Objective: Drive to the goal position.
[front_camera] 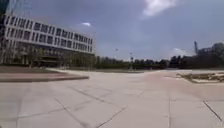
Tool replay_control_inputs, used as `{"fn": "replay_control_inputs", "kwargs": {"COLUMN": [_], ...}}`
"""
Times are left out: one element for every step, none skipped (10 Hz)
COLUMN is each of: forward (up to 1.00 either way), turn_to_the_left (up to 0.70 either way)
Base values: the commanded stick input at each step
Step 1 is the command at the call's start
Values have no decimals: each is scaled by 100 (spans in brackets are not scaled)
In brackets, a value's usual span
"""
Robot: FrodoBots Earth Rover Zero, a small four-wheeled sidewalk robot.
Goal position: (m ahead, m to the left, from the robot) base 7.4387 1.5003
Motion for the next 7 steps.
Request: {"fn": "replay_control_inputs", "kwargs": {"forward": [70,70,70,70,70,70,70], "turn_to_the_left": [0,0,0,0,0,0,0]}}
